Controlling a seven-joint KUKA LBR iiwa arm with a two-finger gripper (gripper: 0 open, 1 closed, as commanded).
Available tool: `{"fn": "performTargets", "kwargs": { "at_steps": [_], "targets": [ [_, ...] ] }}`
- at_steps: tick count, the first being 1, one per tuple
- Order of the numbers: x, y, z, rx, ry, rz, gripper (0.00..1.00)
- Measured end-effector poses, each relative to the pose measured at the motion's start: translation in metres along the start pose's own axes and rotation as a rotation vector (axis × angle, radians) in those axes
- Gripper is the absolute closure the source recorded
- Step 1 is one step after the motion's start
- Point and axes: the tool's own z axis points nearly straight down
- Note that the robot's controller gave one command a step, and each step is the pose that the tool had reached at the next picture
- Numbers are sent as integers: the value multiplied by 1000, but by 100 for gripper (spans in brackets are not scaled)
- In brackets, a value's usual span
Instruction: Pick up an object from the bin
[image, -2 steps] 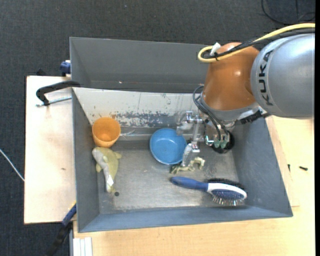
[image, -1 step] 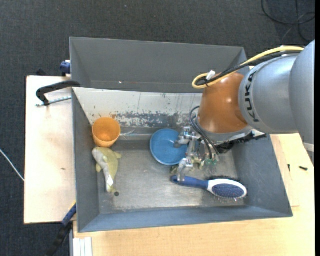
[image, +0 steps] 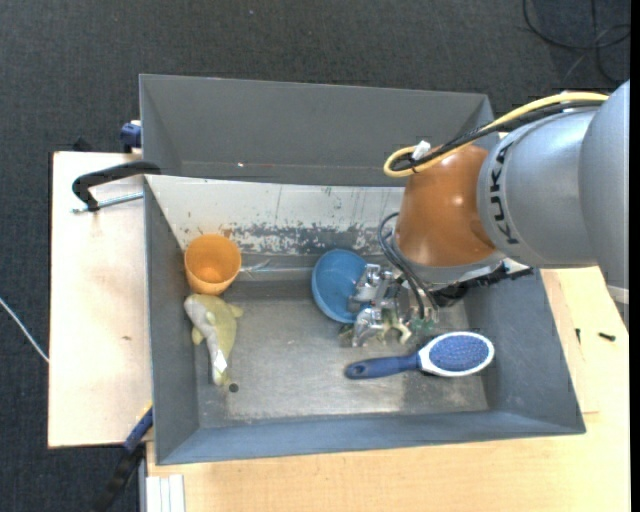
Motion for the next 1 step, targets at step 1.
{"fn": "performTargets", "kwargs": {
  "at_steps": [1],
  "targets": [
    [8, -3, -138, 3, 1, -202, 100]
  ]
}}
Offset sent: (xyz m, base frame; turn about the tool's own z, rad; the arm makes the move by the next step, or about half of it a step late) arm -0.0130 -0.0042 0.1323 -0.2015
